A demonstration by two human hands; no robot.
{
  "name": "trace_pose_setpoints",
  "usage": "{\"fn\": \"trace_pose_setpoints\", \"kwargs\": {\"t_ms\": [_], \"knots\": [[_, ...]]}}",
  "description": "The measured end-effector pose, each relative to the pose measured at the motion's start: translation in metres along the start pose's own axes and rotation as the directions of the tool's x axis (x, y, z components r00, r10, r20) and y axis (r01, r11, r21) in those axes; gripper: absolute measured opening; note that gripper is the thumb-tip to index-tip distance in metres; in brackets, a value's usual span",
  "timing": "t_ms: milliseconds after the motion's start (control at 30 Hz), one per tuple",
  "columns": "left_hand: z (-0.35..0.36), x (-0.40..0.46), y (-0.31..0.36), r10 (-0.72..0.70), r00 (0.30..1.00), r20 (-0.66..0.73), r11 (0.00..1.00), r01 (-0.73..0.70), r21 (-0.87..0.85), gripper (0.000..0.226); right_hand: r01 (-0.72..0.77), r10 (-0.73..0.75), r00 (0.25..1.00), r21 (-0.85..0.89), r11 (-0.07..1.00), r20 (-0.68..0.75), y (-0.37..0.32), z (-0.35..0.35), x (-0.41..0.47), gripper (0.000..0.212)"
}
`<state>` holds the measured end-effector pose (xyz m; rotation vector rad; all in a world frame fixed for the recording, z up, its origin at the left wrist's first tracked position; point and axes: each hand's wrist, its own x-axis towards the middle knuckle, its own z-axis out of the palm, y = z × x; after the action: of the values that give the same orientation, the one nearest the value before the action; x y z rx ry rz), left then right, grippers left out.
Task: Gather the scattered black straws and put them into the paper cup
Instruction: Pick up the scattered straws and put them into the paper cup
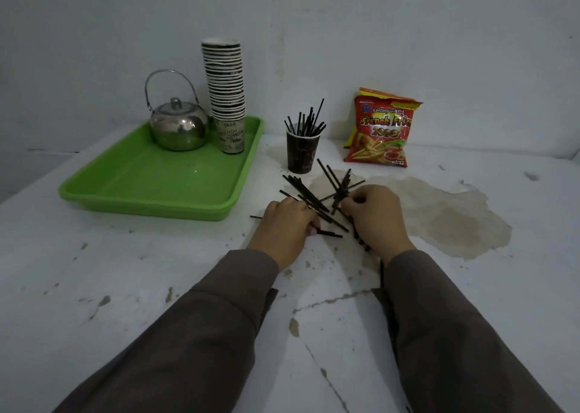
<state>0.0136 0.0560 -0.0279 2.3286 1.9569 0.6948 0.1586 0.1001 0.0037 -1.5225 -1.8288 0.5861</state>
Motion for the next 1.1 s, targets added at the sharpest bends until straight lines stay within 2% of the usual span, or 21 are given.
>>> {"fn": "trace_pose_setpoints", "kwargs": {"t_ms": [133,267,467,567,667,767,833,967,1100], "knots": [[-0.005,-0.001,0.002,-0.019,0.997,-0.07,0.993,0.011,-0.12,0.015,-0.013,0.017,1.0,0.219,0.976,-0.015,-0.004,-0.011,-0.002,0.017],[-0.012,-0.004,0.005,-0.042,0.988,-0.152,0.957,-0.003,-0.289,0.014,-0.003,0.008,1.0,0.442,0.897,-0.01,-0.006,-0.017,-0.006,0.016],[-0.016,-0.005,0.006,-0.11,0.952,-0.285,0.909,-0.02,-0.416,0.014,-0.046,0.011,0.998,0.578,0.815,0.063,-0.005,-0.019,-0.009,0.023],[-0.021,-0.003,0.006,-0.206,0.9,-0.385,0.856,-0.025,-0.517,0.014,-0.081,0.031,0.995,0.585,0.807,0.095,-0.006,-0.019,-0.01,0.019],[-0.029,-0.001,0.007,-0.354,0.817,-0.454,0.744,-0.048,-0.667,0.015,-0.059,0.022,0.997,0.599,0.798,0.069,-0.01,-0.02,-0.01,0.016],[-0.037,0.001,0.008,-0.5,0.765,-0.405,0.556,-0.075,-0.828,0.018,0.002,-0.026,0.999,0.593,0.805,0.031,-0.014,-0.02,-0.011,0.016],[-0.037,0.002,0.007,-0.526,0.775,-0.35,0.485,-0.065,-0.872,0.02,0.002,-0.031,0.999,0.57,0.822,0.041,-0.013,-0.018,-0.011,0.014],[-0.03,0.002,0.008,-0.488,0.826,-0.283,0.486,-0.013,-0.874,0.018,-0.02,-0.015,0.998,0.5,0.866,0.066,-0.006,-0.014,-0.01,0.01],[-0.025,0.004,0.005,-0.459,0.839,-0.291,0.549,0.011,-0.836,0.011,0.003,-0.031,0.997,0.344,0.939,0.075,-0.001,-0.011,-0.009,0.007]]}}
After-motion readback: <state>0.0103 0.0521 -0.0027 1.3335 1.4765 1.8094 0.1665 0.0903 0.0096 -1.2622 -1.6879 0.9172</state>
